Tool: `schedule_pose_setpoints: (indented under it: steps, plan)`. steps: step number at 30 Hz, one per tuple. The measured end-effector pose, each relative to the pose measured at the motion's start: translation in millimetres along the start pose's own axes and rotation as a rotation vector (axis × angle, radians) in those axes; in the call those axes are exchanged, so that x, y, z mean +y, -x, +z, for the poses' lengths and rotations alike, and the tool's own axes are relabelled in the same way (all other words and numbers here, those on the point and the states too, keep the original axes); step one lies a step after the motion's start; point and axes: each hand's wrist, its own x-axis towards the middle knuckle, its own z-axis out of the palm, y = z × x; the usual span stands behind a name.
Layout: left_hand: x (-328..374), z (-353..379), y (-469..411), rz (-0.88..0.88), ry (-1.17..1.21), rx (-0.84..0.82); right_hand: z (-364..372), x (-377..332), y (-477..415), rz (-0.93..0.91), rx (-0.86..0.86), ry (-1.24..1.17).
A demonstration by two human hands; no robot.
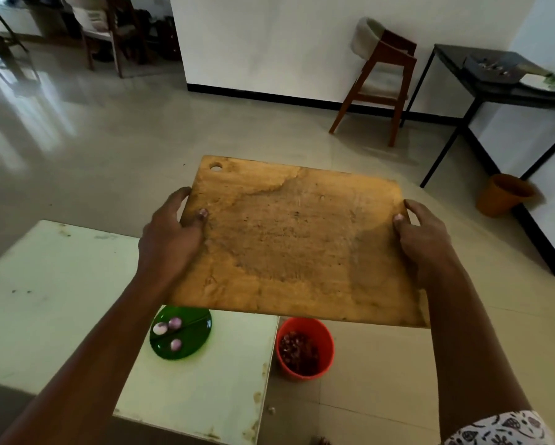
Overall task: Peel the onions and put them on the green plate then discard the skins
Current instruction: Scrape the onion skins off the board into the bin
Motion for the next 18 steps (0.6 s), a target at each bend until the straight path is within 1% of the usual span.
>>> schedule_pose_setpoints:
  steps: [6, 11, 18]
  plan:
    - [-14, -27, -10, -0.005, 0.017, 0.001, 20, -18, 15, -0.002, -0.012, -0.002]
    - [-18, -35, -18, -0.016, 0.020, 0.031, 26, -31, 14, -0.038, -0.021, 0.022]
    - [-34, -42, -25, -0.050, 0.045, 0.031, 40, -43, 15, -0.028, -0.032, 0.031]
